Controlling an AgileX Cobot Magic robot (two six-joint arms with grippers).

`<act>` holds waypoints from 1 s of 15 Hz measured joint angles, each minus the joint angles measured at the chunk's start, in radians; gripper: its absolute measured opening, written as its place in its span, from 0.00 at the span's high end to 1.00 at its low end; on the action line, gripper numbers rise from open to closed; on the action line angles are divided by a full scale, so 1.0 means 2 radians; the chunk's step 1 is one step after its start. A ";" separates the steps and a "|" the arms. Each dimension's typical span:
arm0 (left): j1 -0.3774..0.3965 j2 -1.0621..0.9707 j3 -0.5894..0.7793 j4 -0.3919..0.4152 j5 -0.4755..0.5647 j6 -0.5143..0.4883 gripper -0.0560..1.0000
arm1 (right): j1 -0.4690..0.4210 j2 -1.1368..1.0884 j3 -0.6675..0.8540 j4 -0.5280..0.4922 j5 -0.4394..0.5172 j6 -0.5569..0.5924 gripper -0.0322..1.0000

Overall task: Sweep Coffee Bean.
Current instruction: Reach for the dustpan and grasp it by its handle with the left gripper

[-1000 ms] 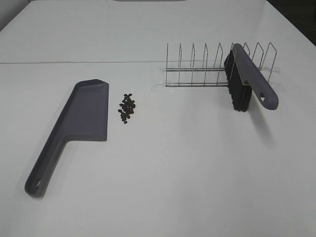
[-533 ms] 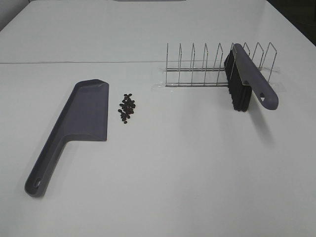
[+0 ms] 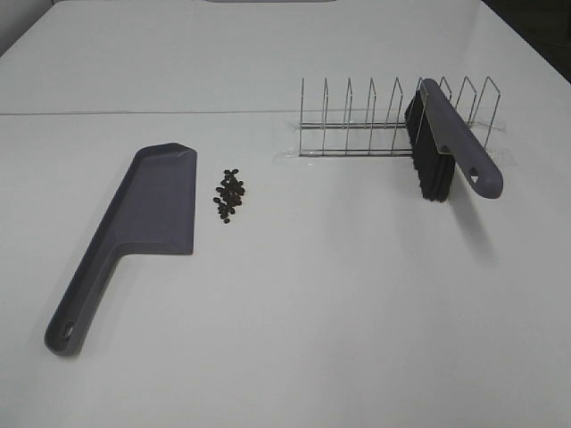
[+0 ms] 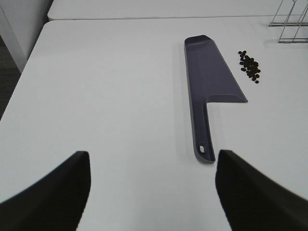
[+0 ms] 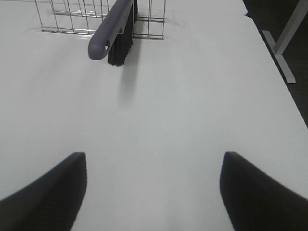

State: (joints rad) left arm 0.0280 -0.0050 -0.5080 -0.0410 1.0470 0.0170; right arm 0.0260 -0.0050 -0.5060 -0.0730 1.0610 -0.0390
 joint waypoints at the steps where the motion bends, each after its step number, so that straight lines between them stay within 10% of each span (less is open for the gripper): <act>1: 0.000 0.000 0.000 0.000 0.000 0.000 0.29 | 0.000 0.000 0.000 0.000 0.000 0.000 0.25; 10: 0.000 0.047 -0.002 -0.007 -0.005 -0.002 0.29 | 0.000 0.000 0.000 0.000 0.000 0.000 0.25; 15: 0.000 0.227 -0.032 -0.004 -0.088 -0.030 0.29 | 0.000 0.000 0.000 0.000 0.000 0.000 0.25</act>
State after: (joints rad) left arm 0.0280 0.4490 -0.5720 -0.0490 0.8710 -0.0430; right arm 0.0260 -0.0050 -0.5060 -0.0730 1.0610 -0.0390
